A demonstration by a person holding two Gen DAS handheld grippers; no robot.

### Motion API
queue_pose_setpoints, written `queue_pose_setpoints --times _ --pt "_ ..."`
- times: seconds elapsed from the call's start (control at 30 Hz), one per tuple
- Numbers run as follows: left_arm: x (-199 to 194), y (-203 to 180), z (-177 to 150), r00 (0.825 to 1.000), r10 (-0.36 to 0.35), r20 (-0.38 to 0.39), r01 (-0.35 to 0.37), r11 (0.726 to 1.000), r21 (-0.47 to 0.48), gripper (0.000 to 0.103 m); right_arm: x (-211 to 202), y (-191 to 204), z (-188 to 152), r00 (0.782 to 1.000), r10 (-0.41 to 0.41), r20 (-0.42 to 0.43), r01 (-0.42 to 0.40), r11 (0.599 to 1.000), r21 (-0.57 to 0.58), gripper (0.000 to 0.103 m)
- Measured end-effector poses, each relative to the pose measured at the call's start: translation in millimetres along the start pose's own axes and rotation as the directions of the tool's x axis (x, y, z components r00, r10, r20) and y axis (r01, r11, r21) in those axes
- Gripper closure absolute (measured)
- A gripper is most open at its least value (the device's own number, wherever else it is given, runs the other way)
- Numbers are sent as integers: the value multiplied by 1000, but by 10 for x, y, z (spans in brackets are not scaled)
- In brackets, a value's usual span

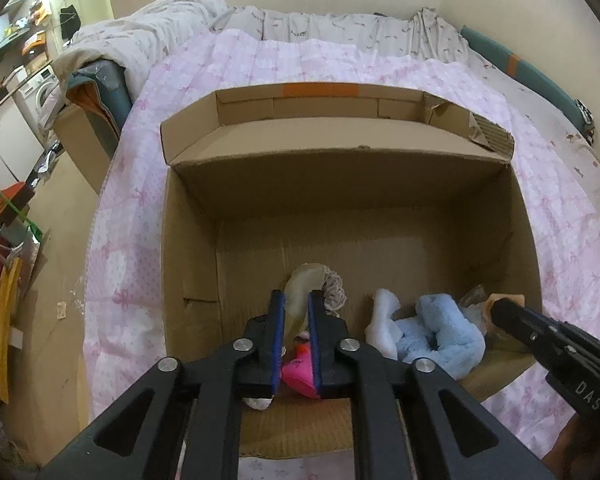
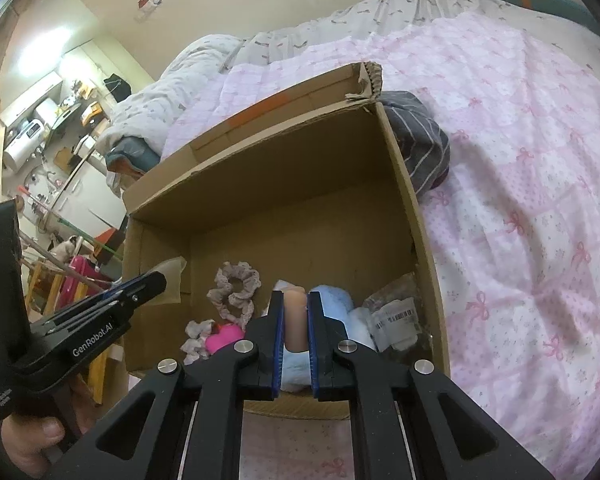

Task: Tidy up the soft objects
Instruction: 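Open the left tool to drop the sponge while the right tool releases the cylinder in the box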

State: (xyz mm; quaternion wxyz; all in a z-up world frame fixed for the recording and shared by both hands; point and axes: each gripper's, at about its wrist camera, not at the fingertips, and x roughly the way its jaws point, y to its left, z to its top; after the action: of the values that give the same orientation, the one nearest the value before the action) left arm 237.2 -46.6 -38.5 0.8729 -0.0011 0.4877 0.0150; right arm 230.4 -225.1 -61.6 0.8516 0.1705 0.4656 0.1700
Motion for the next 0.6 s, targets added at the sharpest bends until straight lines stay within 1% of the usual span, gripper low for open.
queue_pose_setpoints --times 0.1,0.2,0.23,0.27,0.33,0.5,0.53,0.57,0.6 --pt "40 32 -7 999 -19 -27 19 1000 -23 86 -1 9 -9 1000 0 2 0 1000 3 93" --pt "28 31 -19 1000 -13 -29 12 1000 -21 79 10 11 -8 1000 -3 -2 3 1000 3 93" --pt "16 27 -25 1000 -7 -23 6 1000 -15 71 15 13 -9 1000 -4 -3 4 1000 3 93" --pt "-1 27 -32 1000 -1 -16 1 1000 -11 59 18 15 -11 1000 -5 -4 5 1000 3 92" --pt "-45 31 -46 1000 4 0 -4 1000 -10 46 21 11 -15 1000 -4 -6 4 1000 4 90" --pt "-118 42 -45 1000 13 14 -13 1000 -1 45 17 6 -9 1000 -4 -4 4 1000 9 86" --pt "-137 50 -47 1000 12 17 -11 1000 -4 45 15 10 -13 1000 -9 -2 9 1000 8 78" --pt "-155 61 -47 1000 7 21 -7 1000 -6 45 12 15 -22 1000 -12 1 12 1000 8 68" --pt "-172 74 -45 1000 4 25 -3 1000 -10 45 4 19 -26 1000 -9 5 9 1000 9 62"
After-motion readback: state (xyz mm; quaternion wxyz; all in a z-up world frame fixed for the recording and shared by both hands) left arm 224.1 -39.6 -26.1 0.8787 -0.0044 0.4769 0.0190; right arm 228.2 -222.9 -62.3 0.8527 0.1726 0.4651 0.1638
